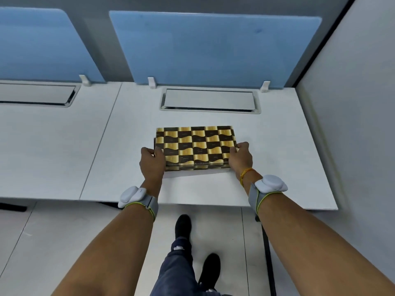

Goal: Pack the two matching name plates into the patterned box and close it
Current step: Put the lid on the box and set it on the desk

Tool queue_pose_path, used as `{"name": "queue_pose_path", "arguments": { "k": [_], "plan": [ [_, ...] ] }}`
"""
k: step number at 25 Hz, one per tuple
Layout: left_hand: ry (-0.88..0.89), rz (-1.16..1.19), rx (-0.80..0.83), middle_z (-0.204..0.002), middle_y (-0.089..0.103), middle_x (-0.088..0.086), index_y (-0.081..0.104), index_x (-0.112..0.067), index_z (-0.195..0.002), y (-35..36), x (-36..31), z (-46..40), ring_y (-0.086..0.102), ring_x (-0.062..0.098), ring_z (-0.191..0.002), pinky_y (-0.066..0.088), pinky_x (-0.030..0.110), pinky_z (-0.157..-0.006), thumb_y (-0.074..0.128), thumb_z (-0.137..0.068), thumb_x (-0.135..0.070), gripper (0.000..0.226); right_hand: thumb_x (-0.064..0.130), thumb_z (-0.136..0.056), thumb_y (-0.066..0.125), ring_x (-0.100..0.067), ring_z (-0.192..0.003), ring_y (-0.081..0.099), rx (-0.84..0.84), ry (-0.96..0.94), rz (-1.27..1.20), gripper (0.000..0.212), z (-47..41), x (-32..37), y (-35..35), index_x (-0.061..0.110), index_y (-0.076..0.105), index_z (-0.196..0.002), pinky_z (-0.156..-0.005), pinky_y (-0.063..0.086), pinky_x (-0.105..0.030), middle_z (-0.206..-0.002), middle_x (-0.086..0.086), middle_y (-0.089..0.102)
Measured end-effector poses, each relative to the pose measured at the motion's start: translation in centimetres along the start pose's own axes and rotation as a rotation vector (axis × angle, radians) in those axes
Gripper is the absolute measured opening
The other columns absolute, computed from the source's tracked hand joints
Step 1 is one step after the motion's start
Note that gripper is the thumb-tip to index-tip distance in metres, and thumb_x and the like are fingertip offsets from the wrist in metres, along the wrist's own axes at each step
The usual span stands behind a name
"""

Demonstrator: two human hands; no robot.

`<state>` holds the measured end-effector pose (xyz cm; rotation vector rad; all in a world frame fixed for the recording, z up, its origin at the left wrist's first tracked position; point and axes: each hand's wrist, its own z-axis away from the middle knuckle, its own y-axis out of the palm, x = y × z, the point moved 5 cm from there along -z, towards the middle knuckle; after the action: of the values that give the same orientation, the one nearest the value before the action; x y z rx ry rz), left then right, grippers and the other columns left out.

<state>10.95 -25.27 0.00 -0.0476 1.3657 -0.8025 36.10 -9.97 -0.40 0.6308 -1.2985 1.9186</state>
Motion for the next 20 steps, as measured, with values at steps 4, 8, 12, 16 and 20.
{"name": "queue_pose_path", "arguments": {
  "k": [4,8,12,16,20],
  "plan": [
    [-0.053,0.048,-0.005,-0.093,0.057,0.008,0.047,-0.008,-0.098,-0.2,0.3,-0.3,0.057,0.029,-0.086,0.048,0.037,-0.078,0.049,-0.094,-0.033,0.025,0.021,-0.102,0.036,-0.031,-0.084,0.056,0.042,0.017,0.040,0.029,0.0,-0.7,0.8,0.011,0.041,-0.129,-0.076,0.048,-0.038,-0.107,-0.021,0.064],
    [-0.110,-0.028,0.063,-0.107,0.059,0.006,0.051,-0.008,-0.124,-0.3,1.2,-2.0,0.057,0.027,-0.097,0.051,0.041,-0.092,0.047,-0.095,-0.043,0.046,0.020,-0.103,0.033,-0.031,-0.085,0.057,0.090,0.007,0.091,0.027,-0.5,-0.6,1.8,0.013,0.042,-0.127,-0.077,0.048,-0.037,-0.098,-0.015,0.060],
    [-0.065,-0.114,0.195,-0.112,0.071,0.016,0.066,-0.005,-0.115,1.5,2.4,-3.8,0.065,0.037,-0.105,0.055,0.049,-0.095,0.046,-0.095,-0.040,0.046,0.019,-0.103,0.035,-0.030,-0.085,0.055,0.083,0.022,0.115,0.025,-2.1,-0.5,1.9,0.012,0.042,-0.126,-0.078,0.048,-0.037,-0.096,-0.010,0.056],
    [-0.033,-0.174,0.272,-0.111,0.072,0.019,0.066,-0.002,-0.113,4.6,0.7,-5.6,0.065,0.039,-0.103,0.054,0.049,-0.094,0.049,-0.096,-0.035,0.041,0.015,-0.102,0.034,-0.030,-0.086,0.054,0.036,0.110,0.076,0.028,-4.6,-0.1,1.4,0.010,0.040,-0.129,-0.076,0.045,-0.036,-0.098,-0.012,0.055],
    [-0.032,-0.167,0.312,-0.116,0.065,0.011,0.059,-0.006,-0.123,6.0,-2.1,-7.9,0.062,0.031,-0.108,0.052,0.040,-0.095,0.062,-0.088,-0.030,0.043,0.022,-0.099,0.040,-0.031,-0.091,0.056,0.009,0.207,-0.010,0.032,-6.5,1.5,0.9,0.007,0.039,-0.127,-0.078,0.046,-0.037,-0.120,-0.020,0.060]
  ]
}}
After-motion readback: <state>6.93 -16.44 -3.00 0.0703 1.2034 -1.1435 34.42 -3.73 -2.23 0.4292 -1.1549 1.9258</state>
